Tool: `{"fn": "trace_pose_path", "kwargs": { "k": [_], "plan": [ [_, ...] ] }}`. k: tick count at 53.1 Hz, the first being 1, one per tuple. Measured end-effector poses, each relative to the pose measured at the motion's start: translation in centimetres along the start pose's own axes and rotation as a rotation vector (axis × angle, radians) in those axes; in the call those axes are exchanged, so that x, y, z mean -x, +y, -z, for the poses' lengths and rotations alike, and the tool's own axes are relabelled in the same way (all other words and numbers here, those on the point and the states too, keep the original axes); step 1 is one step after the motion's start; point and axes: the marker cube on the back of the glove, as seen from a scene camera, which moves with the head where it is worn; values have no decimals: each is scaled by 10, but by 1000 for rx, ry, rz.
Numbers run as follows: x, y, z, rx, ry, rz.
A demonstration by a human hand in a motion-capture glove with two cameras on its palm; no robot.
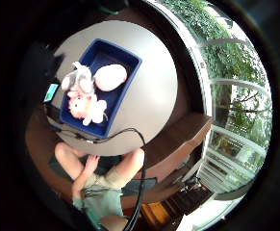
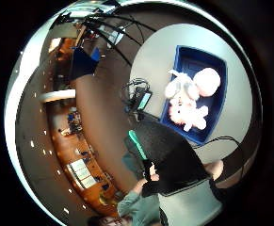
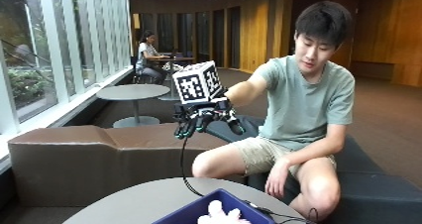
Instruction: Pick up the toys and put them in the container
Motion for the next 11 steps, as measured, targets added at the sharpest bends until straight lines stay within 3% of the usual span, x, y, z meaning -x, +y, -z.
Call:
{"fn": "trace_pose_path", "kwargs": {
  "k": [11],
  "plan": [
    [-11, 40, -3, -43, -8, 12]
  ]
}}
